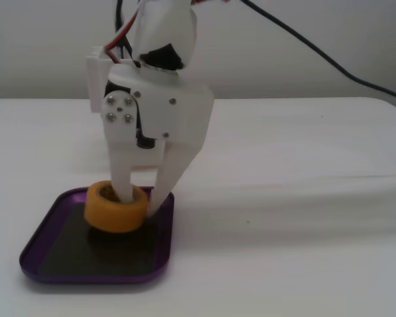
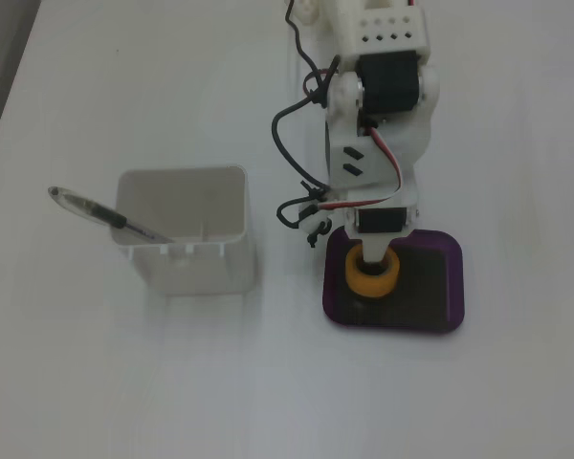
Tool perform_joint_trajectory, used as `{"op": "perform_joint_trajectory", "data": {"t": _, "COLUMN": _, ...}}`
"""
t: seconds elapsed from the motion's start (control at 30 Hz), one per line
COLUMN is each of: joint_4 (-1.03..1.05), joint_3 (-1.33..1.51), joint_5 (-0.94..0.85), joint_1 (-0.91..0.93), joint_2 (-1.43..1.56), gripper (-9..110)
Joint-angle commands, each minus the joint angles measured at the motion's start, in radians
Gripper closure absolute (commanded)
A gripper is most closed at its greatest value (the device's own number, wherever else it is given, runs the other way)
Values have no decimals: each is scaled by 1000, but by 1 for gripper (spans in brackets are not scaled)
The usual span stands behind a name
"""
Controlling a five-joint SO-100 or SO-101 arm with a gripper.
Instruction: Remove the yellow tape from the box.
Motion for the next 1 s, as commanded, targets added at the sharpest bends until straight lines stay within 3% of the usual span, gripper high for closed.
{"op": "perform_joint_trajectory", "data": {"t": 0.0, "joint_4": 126, "joint_3": -153, "joint_5": 15, "joint_1": -2, "joint_2": 121, "gripper": 102}}
{"op": "perform_joint_trajectory", "data": {"t": 0.23, "joint_4": 462, "joint_3": -285, "joint_5": 5, "joint_1": -18, "joint_2": 353, "gripper": 102}}
{"op": "perform_joint_trajectory", "data": {"t": 0.43, "joint_4": 545, "joint_3": -38, "joint_5": 3, "joint_1": -20, "joint_2": 454, "gripper": 102}}
{"op": "perform_joint_trajectory", "data": {"t": 0.77, "joint_4": 158, "joint_3": 569, "joint_5": 2, "joint_1": -25, "joint_2": 549, "gripper": 102}}
{"op": "perform_joint_trajectory", "data": {"t": 0.97, "joint_4": 12, "joint_3": 709, "joint_5": 2, "joint_1": -23, "joint_2": 549, "gripper": 102}}
